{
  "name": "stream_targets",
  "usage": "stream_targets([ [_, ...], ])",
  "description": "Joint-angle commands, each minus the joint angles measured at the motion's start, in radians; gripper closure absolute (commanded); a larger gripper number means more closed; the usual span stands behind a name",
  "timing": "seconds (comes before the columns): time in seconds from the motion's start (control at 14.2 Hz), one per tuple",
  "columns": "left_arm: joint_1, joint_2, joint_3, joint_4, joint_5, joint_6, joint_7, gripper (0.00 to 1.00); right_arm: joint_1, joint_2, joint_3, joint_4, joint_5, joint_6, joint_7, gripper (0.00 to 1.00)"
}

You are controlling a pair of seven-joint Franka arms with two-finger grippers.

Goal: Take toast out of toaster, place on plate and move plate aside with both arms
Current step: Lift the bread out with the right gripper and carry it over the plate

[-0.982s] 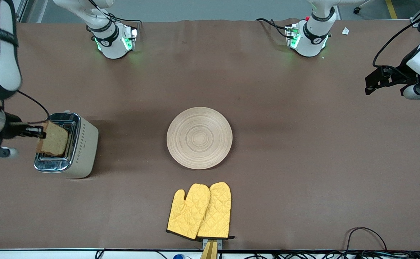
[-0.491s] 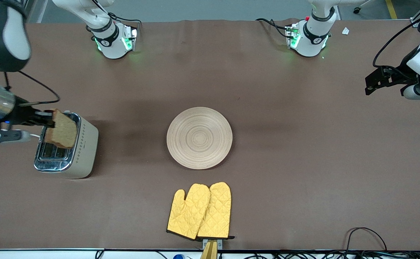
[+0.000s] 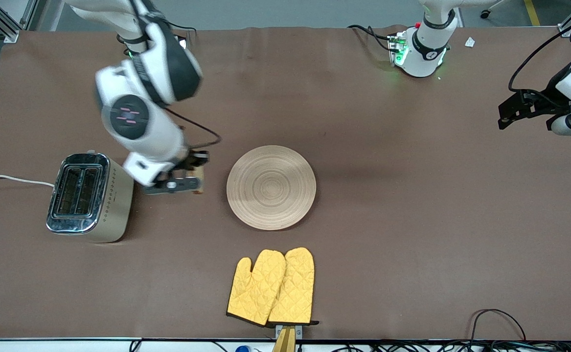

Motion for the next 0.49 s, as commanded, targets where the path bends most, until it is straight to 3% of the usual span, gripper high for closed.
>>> stream_targets([
  [0.0, -0.002, 0.008, 0.002, 0.026, 0.005, -0.007, 0.011, 0.00, 0.055, 0.094, -0.013, 0.053, -0.016, 0.050, 0.147, 0.95],
  [0.21, -0.003, 0.014, 0.002, 0.040, 0.005, -0.003, 0.011, 0.00, 0.108, 0.168, -0.013, 0.060, -0.016, 0.128, 0.273, 0.95],
  [0.28, -0.002, 0.014, 0.002, 0.038, 0.007, -0.003, 0.011, 0.00, 0.127, 0.188, -0.013, 0.060, -0.013, 0.173, 0.316, 0.90],
  [0.35, -0.002, 0.014, 0.002, 0.038, 0.008, -0.003, 0.012, 0.00, 0.139, 0.211, -0.013, 0.058, -0.010, 0.214, 0.364, 0.80],
  [0.42, -0.002, 0.014, 0.002, 0.038, 0.008, -0.003, 0.012, 0.00, 0.142, 0.234, -0.013, 0.058, -0.007, 0.248, 0.414, 0.55],
])
